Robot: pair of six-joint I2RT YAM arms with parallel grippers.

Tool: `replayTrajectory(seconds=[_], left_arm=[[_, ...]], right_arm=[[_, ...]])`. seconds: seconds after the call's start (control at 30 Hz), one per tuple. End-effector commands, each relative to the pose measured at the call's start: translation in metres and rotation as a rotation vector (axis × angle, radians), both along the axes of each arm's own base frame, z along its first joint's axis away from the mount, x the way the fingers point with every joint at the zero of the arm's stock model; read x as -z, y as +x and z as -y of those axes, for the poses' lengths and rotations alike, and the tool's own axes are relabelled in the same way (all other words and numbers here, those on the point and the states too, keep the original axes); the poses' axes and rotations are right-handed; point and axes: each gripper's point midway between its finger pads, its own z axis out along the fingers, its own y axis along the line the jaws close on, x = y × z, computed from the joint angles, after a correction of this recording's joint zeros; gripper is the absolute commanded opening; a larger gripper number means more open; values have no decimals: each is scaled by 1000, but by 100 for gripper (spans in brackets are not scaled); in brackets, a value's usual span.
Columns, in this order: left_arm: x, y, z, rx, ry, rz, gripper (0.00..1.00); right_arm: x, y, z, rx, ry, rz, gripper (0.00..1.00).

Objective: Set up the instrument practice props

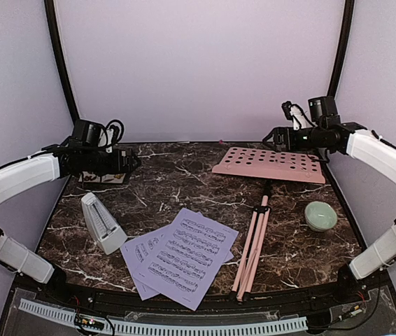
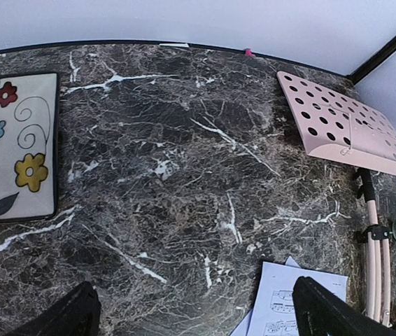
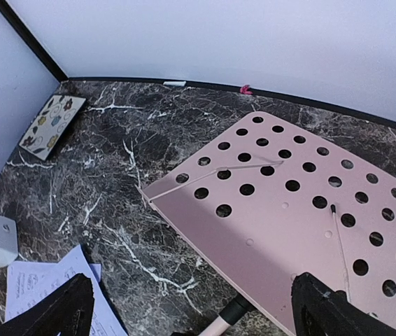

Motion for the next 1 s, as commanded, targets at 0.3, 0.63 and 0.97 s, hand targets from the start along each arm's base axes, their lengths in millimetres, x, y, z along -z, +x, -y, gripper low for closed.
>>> replayTrajectory(seconds=[0.3, 0.63, 0.97], left_arm=[[-7, -12, 42, 190, -136, 9, 99], [-6, -23, 49, 223, -202, 4, 99], [-10, -25, 52, 228, -231, 10, 99]], right_arm=[[53, -15, 7, -234, -365, -156, 97], [93, -16, -3, -368, -391, -262, 91], [117, 4, -7, -419, -426, -345, 81]])
